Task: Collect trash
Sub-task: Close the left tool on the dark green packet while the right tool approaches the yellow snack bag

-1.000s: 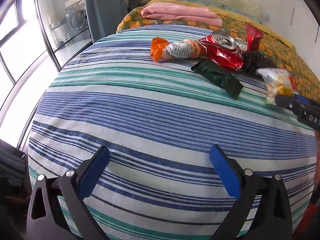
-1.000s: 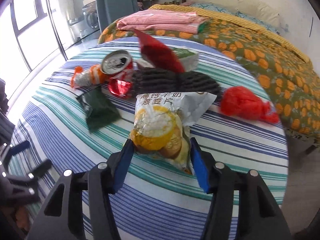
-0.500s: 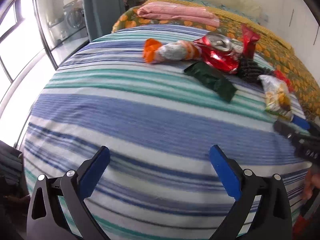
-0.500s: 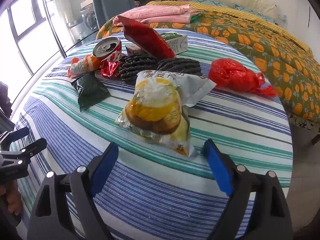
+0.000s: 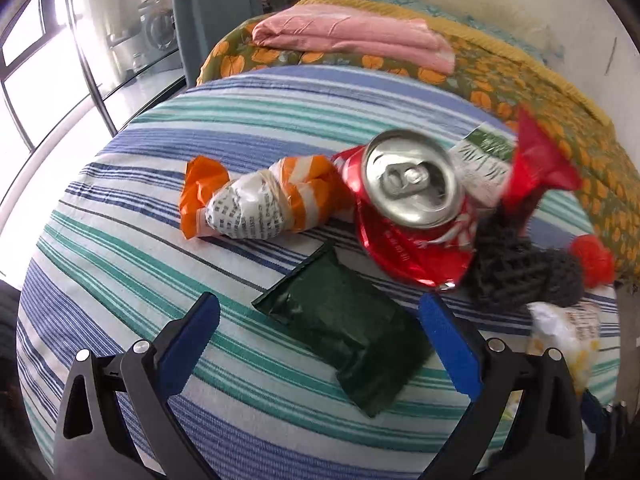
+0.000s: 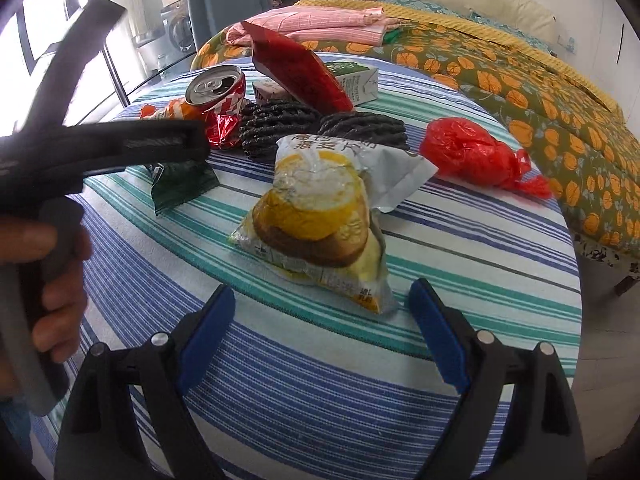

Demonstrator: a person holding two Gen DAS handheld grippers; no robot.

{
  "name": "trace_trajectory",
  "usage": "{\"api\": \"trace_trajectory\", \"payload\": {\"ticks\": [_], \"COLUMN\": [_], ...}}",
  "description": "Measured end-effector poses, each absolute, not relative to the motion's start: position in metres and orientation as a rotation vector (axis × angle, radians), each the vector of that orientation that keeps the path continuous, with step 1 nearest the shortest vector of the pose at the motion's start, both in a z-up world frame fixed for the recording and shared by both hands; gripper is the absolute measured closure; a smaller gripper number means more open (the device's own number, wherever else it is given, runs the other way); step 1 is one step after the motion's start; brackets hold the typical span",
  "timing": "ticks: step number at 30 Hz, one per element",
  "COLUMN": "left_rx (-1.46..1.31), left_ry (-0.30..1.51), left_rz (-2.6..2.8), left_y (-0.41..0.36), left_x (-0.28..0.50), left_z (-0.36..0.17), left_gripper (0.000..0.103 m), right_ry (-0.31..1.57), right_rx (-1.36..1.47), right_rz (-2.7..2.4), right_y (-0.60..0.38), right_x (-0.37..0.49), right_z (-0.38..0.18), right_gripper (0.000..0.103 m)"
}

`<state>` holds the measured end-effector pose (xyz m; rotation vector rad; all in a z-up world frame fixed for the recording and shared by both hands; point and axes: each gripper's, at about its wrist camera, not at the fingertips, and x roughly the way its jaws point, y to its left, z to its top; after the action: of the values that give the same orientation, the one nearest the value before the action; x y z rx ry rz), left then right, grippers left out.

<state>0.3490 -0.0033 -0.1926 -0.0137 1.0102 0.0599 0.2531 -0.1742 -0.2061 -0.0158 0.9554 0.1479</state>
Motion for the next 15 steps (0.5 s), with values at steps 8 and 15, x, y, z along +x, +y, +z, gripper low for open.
{"api": "trace_trajectory", "payload": {"ticks": [8,15], "left_rx": [0.068,0.106], "left_ry": [0.989,0.953], "left_rz": [0.042,-0.106], "left_y": [0.037,0.028], "left_x": [0.32,0.326], "left_z": [-0.191,-0.187], "left_gripper": [0.004,0.004], "right_ry": [0.956,0.956], "right_rx": [-0.018,-0.017], "right_rz": [0.147,0.146], "right_y": [-0.174,-0.174], "right_x": [0.253,0.254], "right_z": [-0.206,-0.206], "right_gripper": [0.016,0.015]}}
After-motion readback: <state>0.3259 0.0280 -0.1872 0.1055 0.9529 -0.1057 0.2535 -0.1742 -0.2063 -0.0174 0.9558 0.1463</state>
